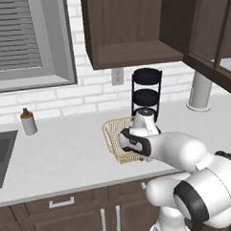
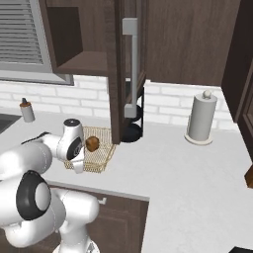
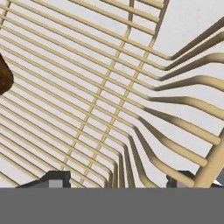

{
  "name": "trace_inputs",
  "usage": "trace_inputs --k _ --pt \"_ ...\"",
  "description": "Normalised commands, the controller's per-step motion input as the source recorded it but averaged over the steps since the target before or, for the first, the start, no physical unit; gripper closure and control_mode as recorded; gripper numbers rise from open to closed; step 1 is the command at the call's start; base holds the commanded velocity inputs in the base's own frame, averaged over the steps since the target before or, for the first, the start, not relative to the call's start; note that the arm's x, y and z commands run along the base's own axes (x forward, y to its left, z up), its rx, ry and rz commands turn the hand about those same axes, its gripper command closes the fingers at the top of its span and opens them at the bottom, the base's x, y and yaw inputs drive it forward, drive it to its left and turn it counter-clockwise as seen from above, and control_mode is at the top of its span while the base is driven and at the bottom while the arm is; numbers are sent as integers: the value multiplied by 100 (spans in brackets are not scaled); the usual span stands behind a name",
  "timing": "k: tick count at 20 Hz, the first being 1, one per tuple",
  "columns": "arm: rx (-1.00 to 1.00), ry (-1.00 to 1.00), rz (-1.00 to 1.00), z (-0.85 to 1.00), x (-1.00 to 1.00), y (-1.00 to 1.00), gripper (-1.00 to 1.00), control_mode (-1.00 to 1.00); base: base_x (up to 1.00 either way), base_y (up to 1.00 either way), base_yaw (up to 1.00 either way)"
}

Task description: Open the cabinet, pick up the bread from the cabinet and place it in the basket. Then move the basket to the dining counter.

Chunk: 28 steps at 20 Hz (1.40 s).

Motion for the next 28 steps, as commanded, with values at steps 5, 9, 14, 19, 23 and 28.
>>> trace_inputs --k 5,9,14,19,23,28 --pt "1 5 -12 -75 -12 -9 100 -100 0 0 0" --pt "0 3 -6 -25 -64 -10 100 -100 0 0 0" --pt "0 -8 0 40 -84 0 100 -100 0 0 0" --pt "0 -4 -2 92 -57 -7 100 -100 0 0 0" --pt "0 -7 -1 98 -84 -21 100 -100 0 0 0" --pt "2 0 0 59 -88 -23 100 -100 0 0 0"
